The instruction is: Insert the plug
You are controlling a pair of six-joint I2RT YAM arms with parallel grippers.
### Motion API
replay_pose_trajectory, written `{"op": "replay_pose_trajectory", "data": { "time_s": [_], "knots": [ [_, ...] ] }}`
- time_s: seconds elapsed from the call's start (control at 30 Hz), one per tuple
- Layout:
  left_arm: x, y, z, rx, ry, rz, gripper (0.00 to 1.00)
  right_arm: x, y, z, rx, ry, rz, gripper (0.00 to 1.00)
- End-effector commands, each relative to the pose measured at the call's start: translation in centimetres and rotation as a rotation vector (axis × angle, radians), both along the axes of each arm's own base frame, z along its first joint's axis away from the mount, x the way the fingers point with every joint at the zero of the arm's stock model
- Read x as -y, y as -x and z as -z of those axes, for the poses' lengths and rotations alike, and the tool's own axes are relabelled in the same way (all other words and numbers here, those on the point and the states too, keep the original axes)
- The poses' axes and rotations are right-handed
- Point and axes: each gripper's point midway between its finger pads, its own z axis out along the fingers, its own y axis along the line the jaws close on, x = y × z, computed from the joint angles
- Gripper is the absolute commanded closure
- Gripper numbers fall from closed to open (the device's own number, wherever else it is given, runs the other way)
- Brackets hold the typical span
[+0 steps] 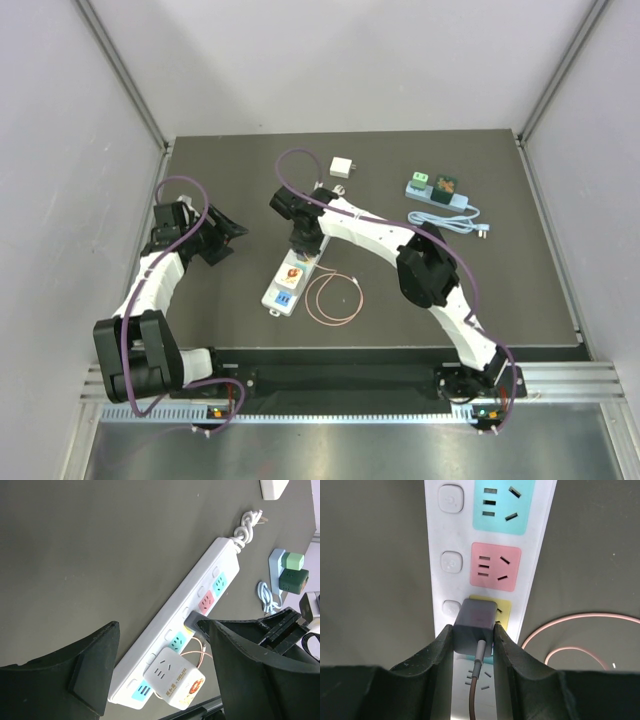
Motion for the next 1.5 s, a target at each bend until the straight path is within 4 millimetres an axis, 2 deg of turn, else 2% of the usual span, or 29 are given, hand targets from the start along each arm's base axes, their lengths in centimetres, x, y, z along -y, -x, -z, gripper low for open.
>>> {"op": "replay_pose_trajectory", "data": {
  "time_s": [0.0, 0.1, 0.17, 0.27, 0.3, 0.33, 0.37, 0.4, 0.43, 0.5, 0.6, 0.63, 0.77, 0.83, 0.87, 0.93, 1.1, 1.17, 1.23, 1.27, 1.33, 1.37, 1.43, 1.47],
  "knots": [
    [-0.2, -0.3, -1.1, 0.061, -0.013, -0.003, 0.23, 0.7, 3.1, 8.1, -0.13, 0.134, -0.021, 1.0],
    [-0.2, -0.3, -1.3, 0.067, -0.018, -0.003, 0.23, 1.2, 3.6, 9.1, -0.155, 0.155, -0.02, 1.0],
    [-0.2, -0.4, -1.5, 0.071, -0.014, -0.001, 0.23, 1.1, 3.4, 8.9, -0.145, 0.152, -0.021, 1.0],
    [0.1, -0.4, -1.6, 0.078, -0.002, 0.009, 0.23, 0.9, 1.9, 6.6, -0.089, 0.119, -0.018, 0.98],
    [0.1, -0.5, -1.6, 0.08, -0.002, 0.009, 0.23, 0.6, 1.0, 5.0, -0.066, 0.078, -0.01, 0.92],
    [0.1, -0.5, -1.7, 0.079, 0.002, 0.008, 0.23, 0.4, 0.5, 4.0, -0.055, 0.046, -0.01, 0.79],
    [0.1, -0.6, -1.7, 0.08, 0.004, 0.004, 0.23, -0.1, -0.4, 2.8, -0.023, 0.006, -0.004, 0.77],
    [0.1, -0.7, -1.8, 0.081, 0.007, 0.001, 0.23, -0.2, -1.2, 0.6, 0.013, -0.038, 0.005, 0.76],
    [0.1, -0.8, -2.1, 0.084, 0.011, 0.0, 0.23, -1.1, -2.0, -0.6, 0.047, -0.092, 0.004, 0.72],
    [0.1, -0.8, -2.4, 0.086, 0.01, -0.003, 0.23, -1.4, -2.6, -2.8, 0.078, -0.16, 0.008, 0.66],
    [0.0, -0.8, -3.0, 0.106, 0.002, -0.007, 0.22, -1.8, -3.0, -4.8, 0.105, -0.211, 0.006, 0.56],
    [0.0, -0.7, -2.9, 0.104, 0.0, -0.007, 0.22, -2.0, -3.0, -5.1, 0.107, -0.22, -0.007, 0.49],
    [-0.1, -0.6, -2.8, 0.101, -0.009, -0.005, 0.21, -2.1, -2.8, -6.1, 0.128, -0.25, -0.032, 0.34],
    [-0.1, -0.5, -2.8, 0.1, -0.011, 0.0, 0.2, -1.6, -2.9, -6.7, 0.158, -0.255, -0.033, 0.25],
    [-0.1, -0.5, -2.9, 0.102, -0.012, 0.0, 0.2, -1.2, -2.7, -6.3, 0.154, -0.249, -0.034, 0.23],
    [0.0, -0.4, -3.0, 0.105, -0.013, 0.002, 0.2, -0.6, -3.0, -7.0, 0.17, -0.257, -0.033, 0.21],
    [0.8, -0.1, -3.5, 0.135, 0.005, 0.062, 0.19, 0.8, -3.9, -8.8, 0.224, -0.26, -0.053, 0.19],
    [1.1, -0.1, -3.8, 0.15, 0.015, 0.077, 0.14, 2.0, -4.2, -8.9, 0.223, -0.235, -0.054, 0.19],
    [1.8, 0.0, -4.5, 0.181, 0.053, 0.107, 0.12, 3.5, -5.3, -9.7, 0.244, -0.238, -0.059, 0.19],
    [2.1, 0.1, -4.7, 0.187, 0.065, 0.115, 0.08, 4.7, -5.9, -9.3, 0.248, -0.222, -0.053, 0.19],
    [2.4, 0.1, -5.2, 0.204, 0.084, 0.129, 0.02, 5.6, -6.9, -10.1, 0.289, -0.228, -0.1, 0.19],
    [2.5, 0.0, -5.5, 0.22, 0.085, 0.134, 0.02, 6.7, -7.7, -9.9, 0.297, -0.223, -0.109, 0.2],
    [2.6, -0.2, -5.6, 0.215, 0.091, 0.139, 0.02, 6.6, -8.9, -10.2, 0.341, -0.238, -0.209, 0.21],
    [2.6, -0.4, -5.9, 0.227, 0.093, 0.148, 0.03, 7.2, -10.0, -9.9, 0.347, -0.238, -0.217, 0.21]
  ]
}}
